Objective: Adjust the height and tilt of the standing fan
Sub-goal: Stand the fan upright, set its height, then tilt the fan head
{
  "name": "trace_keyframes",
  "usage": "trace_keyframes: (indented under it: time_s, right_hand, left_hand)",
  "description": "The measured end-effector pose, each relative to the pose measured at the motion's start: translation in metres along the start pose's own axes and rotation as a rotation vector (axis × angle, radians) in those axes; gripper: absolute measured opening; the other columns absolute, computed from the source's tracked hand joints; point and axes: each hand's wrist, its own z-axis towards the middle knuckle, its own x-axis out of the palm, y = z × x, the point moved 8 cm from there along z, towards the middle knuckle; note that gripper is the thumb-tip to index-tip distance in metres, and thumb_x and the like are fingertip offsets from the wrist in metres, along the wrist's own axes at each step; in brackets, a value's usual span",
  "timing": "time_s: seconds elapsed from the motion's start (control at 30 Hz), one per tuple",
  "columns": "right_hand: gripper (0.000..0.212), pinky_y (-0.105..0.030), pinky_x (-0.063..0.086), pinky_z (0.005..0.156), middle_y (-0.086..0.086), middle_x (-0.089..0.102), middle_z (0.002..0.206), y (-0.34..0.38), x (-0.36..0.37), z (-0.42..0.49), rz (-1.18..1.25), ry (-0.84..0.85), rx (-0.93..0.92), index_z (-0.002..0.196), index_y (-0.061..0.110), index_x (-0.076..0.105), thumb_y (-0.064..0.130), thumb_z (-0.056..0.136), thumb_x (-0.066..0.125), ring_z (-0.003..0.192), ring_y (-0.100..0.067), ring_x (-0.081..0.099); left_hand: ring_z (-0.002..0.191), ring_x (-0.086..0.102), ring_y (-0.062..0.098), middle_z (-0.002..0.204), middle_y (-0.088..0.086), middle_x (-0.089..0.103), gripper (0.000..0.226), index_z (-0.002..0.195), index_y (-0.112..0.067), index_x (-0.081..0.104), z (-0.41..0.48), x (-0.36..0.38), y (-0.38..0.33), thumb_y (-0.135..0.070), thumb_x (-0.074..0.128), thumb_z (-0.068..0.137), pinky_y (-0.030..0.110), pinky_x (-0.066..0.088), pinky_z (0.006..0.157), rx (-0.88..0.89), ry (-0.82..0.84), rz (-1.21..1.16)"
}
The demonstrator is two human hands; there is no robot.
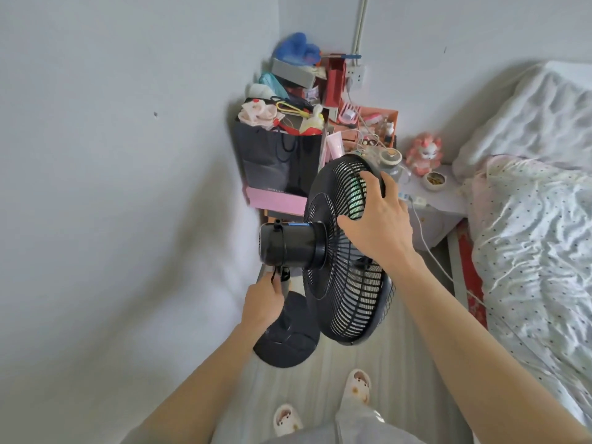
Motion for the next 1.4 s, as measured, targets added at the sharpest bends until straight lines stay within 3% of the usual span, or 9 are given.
trace_keyframes:
  time_s: [0.3, 0.57, 0.67, 0.73, 0.9, 1.0, 1.2, 1.3, 1.4]
  right_hand:
    - [0.082, -0.06, 0.046, 0.095, -0.005, 0.017, 0.164, -0.003, -0.001, -0.004, -0.011, 0.014, 0.013, 0.151, 0.032, 0.025, 0.034, 0.084, 0.071, 0.137, -0.049, 0.034]
    - [0.081, -0.061, 0.046, 0.096, -0.004, 0.012, 0.164, -0.004, 0.002, -0.014, -0.016, 0.022, 0.011, 0.152, 0.031, 0.021, 0.034, 0.085, 0.067, 0.14, -0.046, 0.026]
    - [0.082, -0.061, 0.044, 0.098, -0.003, 0.011, 0.165, -0.011, 0.001, -0.011, -0.002, 0.025, 0.022, 0.153, 0.032, 0.019, 0.035, 0.086, 0.066, 0.143, -0.045, 0.023]
    - [0.082, -0.06, 0.044, 0.098, -0.002, 0.01, 0.165, -0.015, -0.001, -0.007, 0.007, 0.023, 0.026, 0.154, 0.033, 0.018, 0.037, 0.087, 0.066, 0.144, -0.044, 0.023]
    - [0.083, -0.061, 0.044, 0.101, -0.001, 0.008, 0.166, -0.021, -0.003, 0.002, 0.011, 0.036, 0.015, 0.155, 0.034, 0.015, 0.038, 0.088, 0.064, 0.146, -0.042, 0.018]
    - [0.083, -0.06, 0.046, 0.101, 0.0, 0.007, 0.167, -0.02, -0.001, 0.002, 0.008, 0.043, 0.0, 0.156, 0.034, 0.014, 0.039, 0.089, 0.063, 0.147, -0.041, 0.017]
    - [0.084, -0.061, 0.048, 0.098, 0.001, 0.008, 0.167, -0.016, 0.004, -0.006, -0.005, 0.011, -0.028, 0.156, 0.035, 0.013, 0.041, 0.087, 0.062, 0.146, -0.04, 0.019]
    - [0.083, -0.06, 0.049, 0.097, 0.001, 0.01, 0.166, -0.019, 0.001, -0.004, -0.002, -0.002, -0.028, 0.154, 0.036, 0.016, 0.04, 0.087, 0.063, 0.146, -0.04, 0.021]
    - [0.082, -0.058, 0.047, 0.097, 0.0, 0.012, 0.166, -0.019, 0.0, -0.002, 0.022, -0.004, -0.04, 0.154, 0.035, 0.018, 0.038, 0.087, 0.065, 0.146, -0.041, 0.021]
  left_hand:
    - [0.072, 0.054, 0.019, 0.083, -0.002, 0.06, 0.032, 0.095, -0.021, 0.061, -0.03, -0.08, -0.109, -0.04, 0.038, 0.106, 0.036, 0.047, 0.069, 0.446, 0.308, 0.616]
    - [0.087, 0.069, 0.027, 0.093, -0.002, 0.068, 0.035, 0.11, -0.032, 0.069, 0.058, -0.121, -0.175, -0.057, 0.045, 0.102, 0.032, 0.043, 0.063, 0.79, 0.063, 1.15]
    - [0.088, 0.067, 0.024, 0.083, -0.007, 0.052, 0.034, 0.11, -0.041, 0.074, 0.092, -0.121, -0.156, -0.061, 0.047, 0.1, 0.03, 0.041, 0.063, 0.689, 0.041, 1.018]
    - [0.096, 0.067, 0.023, 0.091, -0.006, 0.063, 0.029, 0.112, -0.046, 0.076, 0.106, -0.115, -0.133, -0.056, 0.051, 0.101, 0.03, 0.043, 0.069, 0.556, 0.051, 0.77]
    - [0.103, 0.071, 0.023, 0.118, -0.001, 0.078, 0.024, 0.113, -0.029, 0.08, 0.112, -0.097, -0.077, -0.034, 0.06, 0.102, 0.028, 0.05, 0.085, 0.283, -0.05, 0.017]
    - [0.092, 0.07, 0.025, 0.118, 0.007, 0.076, 0.024, 0.117, -0.019, 0.078, 0.112, -0.085, -0.046, -0.027, 0.061, 0.103, 0.041, 0.059, 0.088, 0.115, -0.039, -0.27]
    - [0.094, 0.059, 0.035, 0.104, 0.017, 0.067, 0.028, 0.12, 0.011, 0.069, 0.106, -0.047, 0.007, 0.011, 0.051, 0.099, 0.05, 0.052, 0.096, -0.186, 0.025, -0.479]
    - [0.076, 0.052, 0.031, 0.088, 0.013, 0.062, 0.024, 0.097, -0.003, 0.07, 0.086, -0.026, 0.018, 0.013, 0.052, 0.095, 0.04, 0.051, 0.076, -0.275, 0.017, -0.45]
    - [0.055, 0.032, 0.022, 0.073, 0.015, 0.045, 0.026, 0.075, -0.004, 0.06, 0.053, -0.002, 0.029, 0.002, 0.053, 0.099, 0.028, 0.03, 0.052, -0.416, -0.002, -0.593]
